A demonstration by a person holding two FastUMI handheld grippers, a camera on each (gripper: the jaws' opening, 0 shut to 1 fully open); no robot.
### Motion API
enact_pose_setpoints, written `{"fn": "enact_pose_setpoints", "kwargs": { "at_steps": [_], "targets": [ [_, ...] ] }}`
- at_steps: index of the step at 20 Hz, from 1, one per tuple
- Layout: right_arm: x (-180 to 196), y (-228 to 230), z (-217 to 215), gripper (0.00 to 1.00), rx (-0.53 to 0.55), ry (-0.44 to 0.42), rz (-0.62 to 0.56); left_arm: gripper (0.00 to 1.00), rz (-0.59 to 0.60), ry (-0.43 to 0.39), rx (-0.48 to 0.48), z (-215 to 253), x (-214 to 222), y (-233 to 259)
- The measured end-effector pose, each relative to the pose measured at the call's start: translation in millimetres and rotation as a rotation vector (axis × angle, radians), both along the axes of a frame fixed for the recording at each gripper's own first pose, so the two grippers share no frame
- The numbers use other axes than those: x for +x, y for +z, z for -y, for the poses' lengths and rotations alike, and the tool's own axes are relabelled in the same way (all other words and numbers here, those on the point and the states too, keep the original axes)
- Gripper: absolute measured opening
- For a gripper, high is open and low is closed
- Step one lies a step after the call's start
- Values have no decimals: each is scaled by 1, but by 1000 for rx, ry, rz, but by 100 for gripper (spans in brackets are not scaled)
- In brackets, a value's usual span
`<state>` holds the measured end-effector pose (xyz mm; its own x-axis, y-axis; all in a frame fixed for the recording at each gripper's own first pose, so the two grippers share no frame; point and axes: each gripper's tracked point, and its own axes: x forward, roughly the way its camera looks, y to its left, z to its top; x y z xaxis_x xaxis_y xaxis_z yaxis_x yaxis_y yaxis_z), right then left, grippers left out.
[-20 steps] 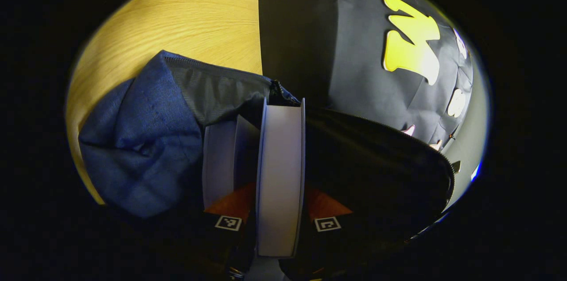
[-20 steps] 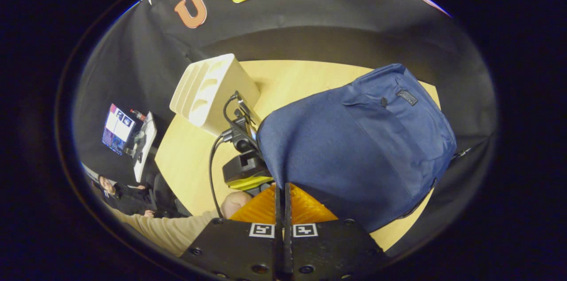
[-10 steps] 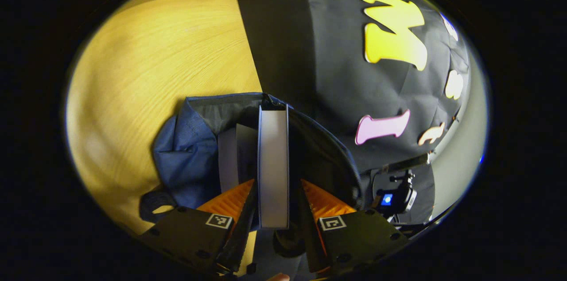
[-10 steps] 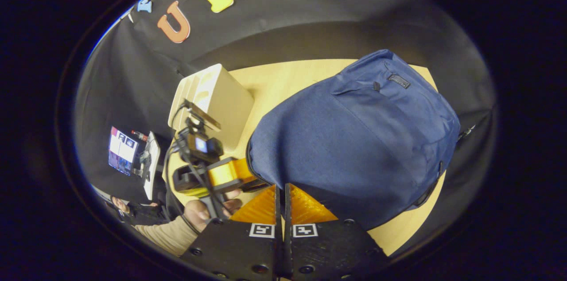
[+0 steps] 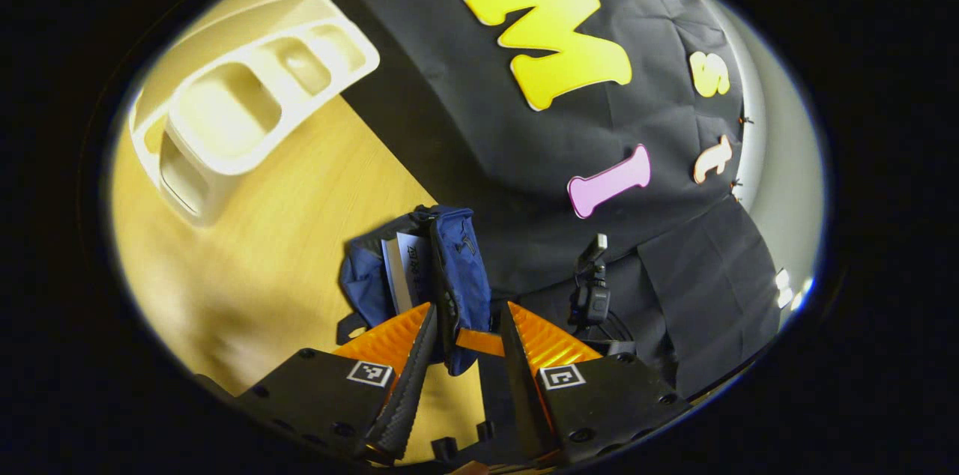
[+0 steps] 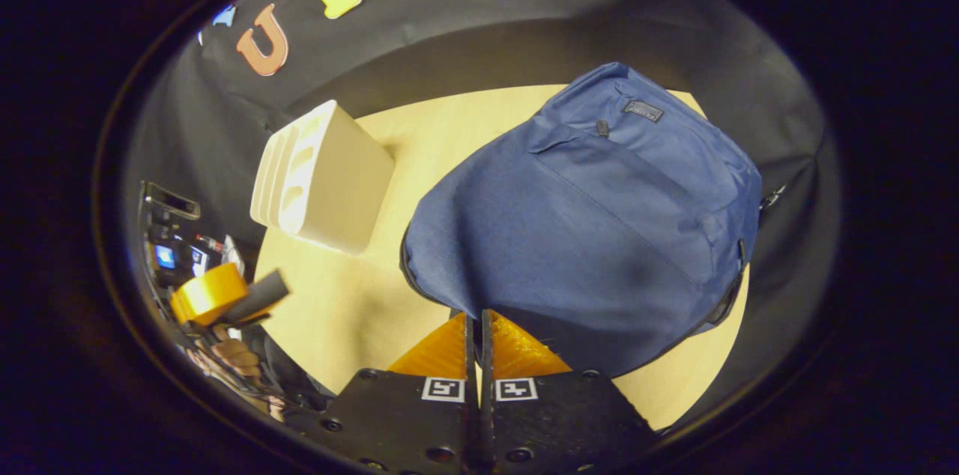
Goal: Open the schoolbag, grab two books from the bookshelf and put them into the schoolbag.
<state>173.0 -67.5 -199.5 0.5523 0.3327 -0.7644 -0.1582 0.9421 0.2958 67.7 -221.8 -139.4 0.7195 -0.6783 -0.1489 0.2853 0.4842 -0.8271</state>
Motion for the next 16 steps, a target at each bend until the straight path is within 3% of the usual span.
{"fn": "enact_pose_setpoints", "kwargs": {
  "at_steps": [5,11,12,13,15,16],
  "targets": [
    [0,-5,-8,2,-124,-23,58,57,103,113,145,-82,-32,48],
    [-2,6,-21,4,-133,-81,106,57,236,279,301,-164,-53,98],
    [-2,9,-20,24,-150,-98,119,57,249,313,342,-178,-55,105],
    [-2,13,-18,24,-168,-102,144,58,266,341,385,-190,-57,112],
    [-5,28,-22,43,-191,-106,206,58,300,387,460,-212,-58,127],
    [-10,41,-30,63,-161,-103,242,59,316,411,495,-222,-60,132]
  ]
}}
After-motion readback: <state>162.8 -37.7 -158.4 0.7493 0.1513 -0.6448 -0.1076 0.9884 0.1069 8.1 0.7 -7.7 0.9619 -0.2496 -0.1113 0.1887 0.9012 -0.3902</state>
